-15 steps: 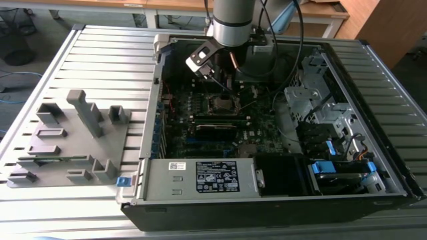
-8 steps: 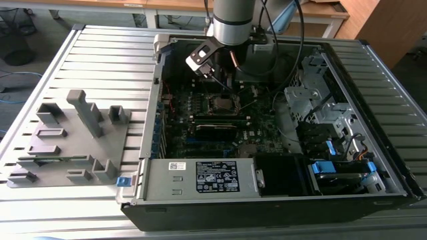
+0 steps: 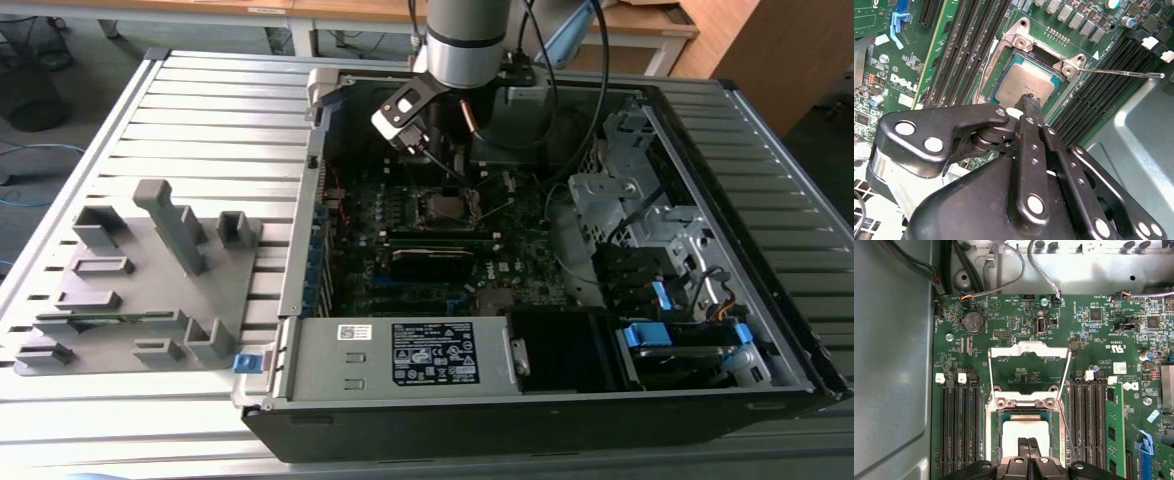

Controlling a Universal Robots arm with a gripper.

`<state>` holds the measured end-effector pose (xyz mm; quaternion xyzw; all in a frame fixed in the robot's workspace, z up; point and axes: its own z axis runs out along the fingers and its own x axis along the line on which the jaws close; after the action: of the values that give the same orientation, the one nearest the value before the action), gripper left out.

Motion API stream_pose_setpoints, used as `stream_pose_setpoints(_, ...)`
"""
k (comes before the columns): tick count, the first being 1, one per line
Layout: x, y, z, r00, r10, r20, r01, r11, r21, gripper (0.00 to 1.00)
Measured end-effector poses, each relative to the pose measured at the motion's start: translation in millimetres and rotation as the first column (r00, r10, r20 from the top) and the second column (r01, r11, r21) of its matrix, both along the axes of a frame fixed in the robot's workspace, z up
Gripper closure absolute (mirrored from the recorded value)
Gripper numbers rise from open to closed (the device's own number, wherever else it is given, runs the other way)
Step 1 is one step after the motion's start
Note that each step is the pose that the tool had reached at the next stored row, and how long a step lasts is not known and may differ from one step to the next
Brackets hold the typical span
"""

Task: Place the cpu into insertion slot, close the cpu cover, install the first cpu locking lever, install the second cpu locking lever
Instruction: 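Close the cpu cover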

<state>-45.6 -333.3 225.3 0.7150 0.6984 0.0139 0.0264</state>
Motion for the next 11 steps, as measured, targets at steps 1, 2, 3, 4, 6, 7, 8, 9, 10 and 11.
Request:
stream_pose_setpoints(1, 0.0, 0.0, 0.0, 1.0, 0.0, 0.0, 0.0, 1.0, -0.0001, 0.89)
stream_pose_setpoints(2, 0.0, 0.0, 0.2, 1.0, 0.0, -0.0001, 0.0, 1.0, -0.0001, 0.89)
stream_pose_setpoints(3, 0.0, 0.0, 0.6, 1.0, 0.0, -0.0003, 0.0, 1.0, -0.0005, 0.89)
stream_pose_setpoints(4, 0.0, 0.0, 0.9, 1.0, 0.0, -0.0002, 0.0, 1.0, -0.0003, 0.89)
stream_pose_setpoints(6, 0.0, 0.0, 1.8, 1.0, 0.0, 0.0, 0.0, 1.0, -0.0001, 0.89)
stream_pose_setpoints(7, 0.0, 0.0, 2.3, 1.0, 0.0, 0.0, 0.0, 1.0, -0.0001, 0.89)
stream_pose_setpoints(8, 0.0, 0.0, 2.8, 1.0, 0.0, 0.0, 0.0, 1.0, 0.0, 0.89)
stream_pose_setpoints(9, 0.0, 0.0, 3.4, 1.0, 0.0, -0.0001, 0.0, 1.0, -0.0001, 0.89)
stream_pose_setpoints(10, 0.0, 0.0, 4.0, 1.0, 0.0, 0.0, 0.0, 1.0, -0.0001, 0.89)
stream_pose_setpoints(11, 0.0, 0.0, 4.7, 1.0, 0.0, 0.0, 0.0, 1.0, 0.0, 0.89)
